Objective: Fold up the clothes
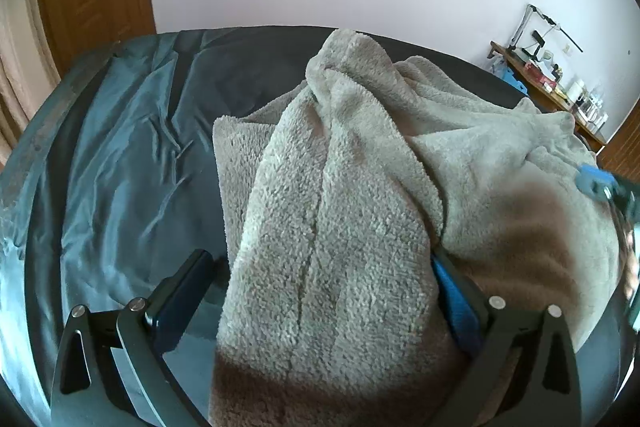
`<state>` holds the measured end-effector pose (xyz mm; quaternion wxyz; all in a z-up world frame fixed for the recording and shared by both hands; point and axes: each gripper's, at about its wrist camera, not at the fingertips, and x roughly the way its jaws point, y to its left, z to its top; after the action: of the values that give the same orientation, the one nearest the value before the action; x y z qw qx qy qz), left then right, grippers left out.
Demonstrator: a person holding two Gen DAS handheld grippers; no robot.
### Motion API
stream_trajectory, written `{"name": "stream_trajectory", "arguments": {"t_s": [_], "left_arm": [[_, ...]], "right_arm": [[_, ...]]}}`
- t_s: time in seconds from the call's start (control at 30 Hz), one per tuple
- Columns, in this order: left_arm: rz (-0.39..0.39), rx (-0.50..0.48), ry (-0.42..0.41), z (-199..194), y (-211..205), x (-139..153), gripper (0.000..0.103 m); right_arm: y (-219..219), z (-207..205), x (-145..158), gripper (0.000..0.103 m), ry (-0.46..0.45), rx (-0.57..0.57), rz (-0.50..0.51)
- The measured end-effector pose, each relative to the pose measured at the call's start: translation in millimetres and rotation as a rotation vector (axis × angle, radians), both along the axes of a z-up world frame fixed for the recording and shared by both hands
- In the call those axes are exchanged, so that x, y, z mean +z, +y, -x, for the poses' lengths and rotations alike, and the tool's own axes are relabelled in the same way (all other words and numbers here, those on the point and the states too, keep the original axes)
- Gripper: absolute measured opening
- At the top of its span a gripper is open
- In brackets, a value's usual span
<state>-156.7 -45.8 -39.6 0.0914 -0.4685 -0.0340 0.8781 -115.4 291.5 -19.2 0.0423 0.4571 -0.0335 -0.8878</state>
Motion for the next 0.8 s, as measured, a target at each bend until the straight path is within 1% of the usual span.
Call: {"name": "stream_trajectory", "arguments": {"t_s": [0.07,0.1,0.13,0.2,0.27,0.3,0.37,0.43,0.47,0.53,0.6,0.7,0.77,0.8], "left_arm": [[0.010,0.000,0.009,0,0,0,0.103],[0.018,0.000,0.017,-1,1,0,0.103],[0.030,-0.001,0.029,-1,3,0,0.103],[0.049,0.000,0.050,-2,7,-1,0.103],[0.049,0.009,0.055,-2,8,-2,0.103],[0.041,0.011,0.046,-1,7,-3,0.103],[0.023,0.015,0.024,2,5,-4,0.103],[0.000,0.028,-0.007,-2,-3,1,0.103],[-0.012,0.035,-0.023,-4,-8,3,0.103],[-0.019,0.048,-0.015,-14,-13,14,0.103],[0.001,0.051,0.018,-28,-15,24,0.103],[0.044,0.041,0.078,-51,-8,38,0.103],[0.084,0.025,0.100,-61,2,40,0.103],[0.118,0.024,0.105,-62,9,38,0.103]], "right_arm": [[10,-11,-8,0.081,-0.013,0.005,-0.007],[13,-15,-12,0.081,-0.009,0.015,-0.004],[12,-18,-17,0.081,0.016,0.030,-0.016],[9,-21,-24,0.082,0.037,0.042,-0.065],[3,-23,-25,0.083,0.035,0.034,-0.108],[3,-24,-23,0.083,0.027,0.029,-0.108],[8,-26,-16,0.083,0.007,0.018,-0.070],[18,-43,-1,0.083,0.025,0.005,0.001],[24,-56,6,0.083,0.046,-0.006,0.022],[39,-85,18,0.084,0.080,-0.042,0.027],[57,-111,21,0.084,0.091,-0.082,0.026],[74,-135,5,0.084,0.065,-0.143,0.015],[79,-140,-5,0.084,0.050,-0.152,0.021],[79,-141,-10,0.084,0.049,-0.157,0.021]]}}
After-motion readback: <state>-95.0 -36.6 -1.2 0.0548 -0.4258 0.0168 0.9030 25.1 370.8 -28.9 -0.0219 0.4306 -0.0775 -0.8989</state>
